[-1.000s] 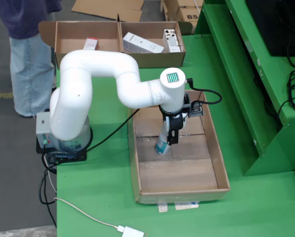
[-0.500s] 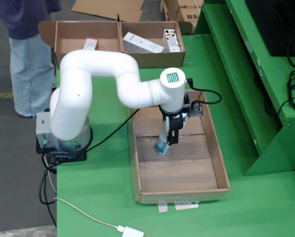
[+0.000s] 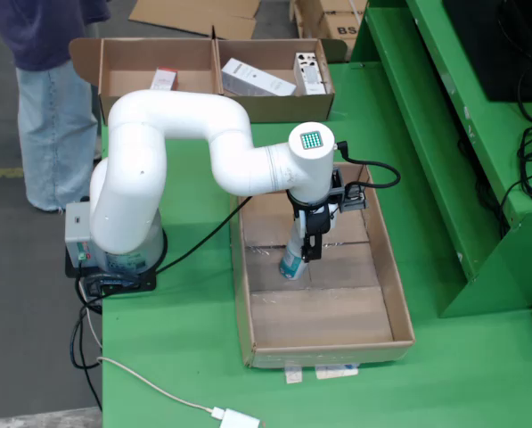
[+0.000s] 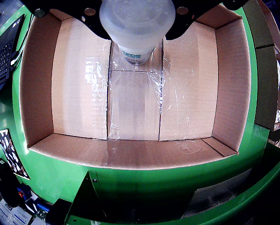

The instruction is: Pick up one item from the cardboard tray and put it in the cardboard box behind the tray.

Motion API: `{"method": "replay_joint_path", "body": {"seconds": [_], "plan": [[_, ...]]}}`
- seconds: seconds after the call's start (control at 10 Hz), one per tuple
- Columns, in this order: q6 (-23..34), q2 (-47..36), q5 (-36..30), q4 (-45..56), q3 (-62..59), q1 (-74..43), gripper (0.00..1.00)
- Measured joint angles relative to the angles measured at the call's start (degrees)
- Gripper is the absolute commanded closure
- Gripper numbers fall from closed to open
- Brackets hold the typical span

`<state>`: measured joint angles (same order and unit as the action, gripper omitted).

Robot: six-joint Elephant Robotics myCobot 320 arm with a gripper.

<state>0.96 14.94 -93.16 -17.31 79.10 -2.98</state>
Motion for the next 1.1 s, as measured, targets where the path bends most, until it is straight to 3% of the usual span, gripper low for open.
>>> {"method": "replay_joint_path", "body": {"seconds": [0.3, 0.7, 1.1], "plan": [[-0.09, 0.00, 0.00, 0.35, -0.09, 0.00, 1.00], [-1.39, 0.00, 0.62, 8.17, -8.09, 0.88, 1.00], [-1.57, -4.49, 0.70, 10.46, -9.06, 0.96, 1.00]]}}
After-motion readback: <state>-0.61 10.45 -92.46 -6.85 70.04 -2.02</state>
